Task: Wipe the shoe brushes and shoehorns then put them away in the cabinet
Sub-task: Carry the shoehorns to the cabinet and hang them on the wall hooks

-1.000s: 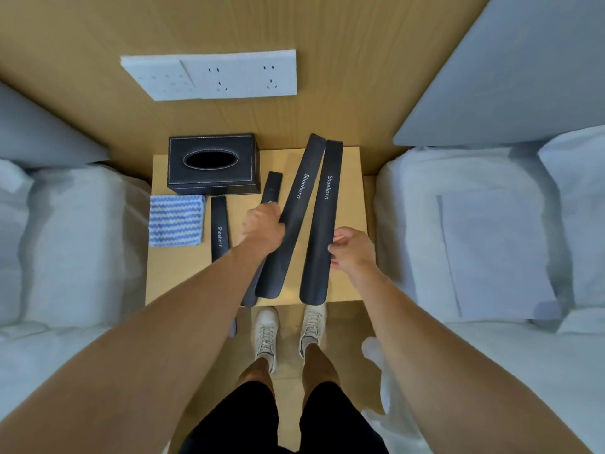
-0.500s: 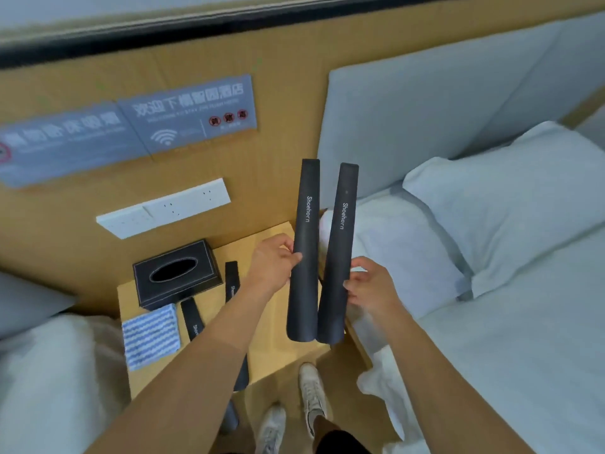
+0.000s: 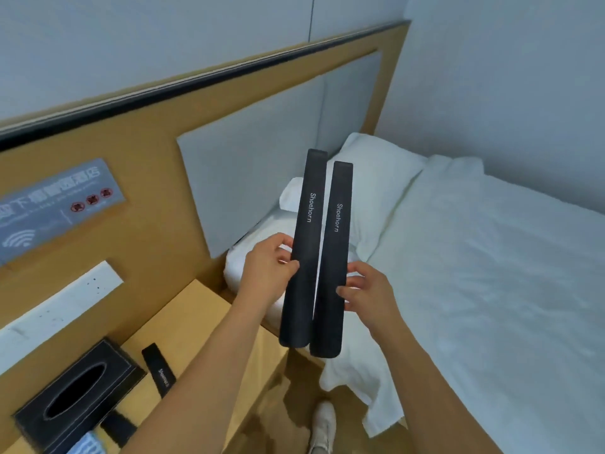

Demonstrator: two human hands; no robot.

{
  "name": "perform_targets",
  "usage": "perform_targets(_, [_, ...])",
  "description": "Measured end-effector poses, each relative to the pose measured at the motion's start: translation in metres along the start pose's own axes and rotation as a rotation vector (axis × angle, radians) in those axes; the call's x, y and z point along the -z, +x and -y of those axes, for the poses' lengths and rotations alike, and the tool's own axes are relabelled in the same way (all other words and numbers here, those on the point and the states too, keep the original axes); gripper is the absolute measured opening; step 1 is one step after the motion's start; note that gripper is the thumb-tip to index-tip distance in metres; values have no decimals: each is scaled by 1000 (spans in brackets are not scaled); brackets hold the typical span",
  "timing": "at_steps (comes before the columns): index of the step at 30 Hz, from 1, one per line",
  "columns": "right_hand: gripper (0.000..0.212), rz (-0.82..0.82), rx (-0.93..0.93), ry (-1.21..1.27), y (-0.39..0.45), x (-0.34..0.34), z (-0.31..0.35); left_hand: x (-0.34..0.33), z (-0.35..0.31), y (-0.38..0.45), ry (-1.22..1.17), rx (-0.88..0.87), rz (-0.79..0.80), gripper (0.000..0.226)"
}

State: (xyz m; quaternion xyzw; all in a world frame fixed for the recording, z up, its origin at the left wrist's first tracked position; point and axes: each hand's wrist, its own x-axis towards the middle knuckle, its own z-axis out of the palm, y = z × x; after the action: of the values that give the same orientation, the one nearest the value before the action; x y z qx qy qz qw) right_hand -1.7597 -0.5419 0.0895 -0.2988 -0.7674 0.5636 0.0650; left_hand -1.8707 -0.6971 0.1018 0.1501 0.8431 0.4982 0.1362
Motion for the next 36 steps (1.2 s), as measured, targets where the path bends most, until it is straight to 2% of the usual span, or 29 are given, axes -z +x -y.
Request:
perform_targets(7, [25, -228, -54, 35, -49, 76, -25, -57, -39, -25, -72, -63, 250, 24])
perform_targets(15, [27, -396, -75, 148, -102, 157, -68, -135, -95, -65, -36, -180, 414, 23])
perform_targets(27, [25, -687, -151, 218, -240, 352, -172, -338, -209, -197, -12, -358, 689, 22])
perform_targets(36, [23, -993, -210, 276, -369, 476, -249, -493, -282, -323, -28, -490, 958, 25])
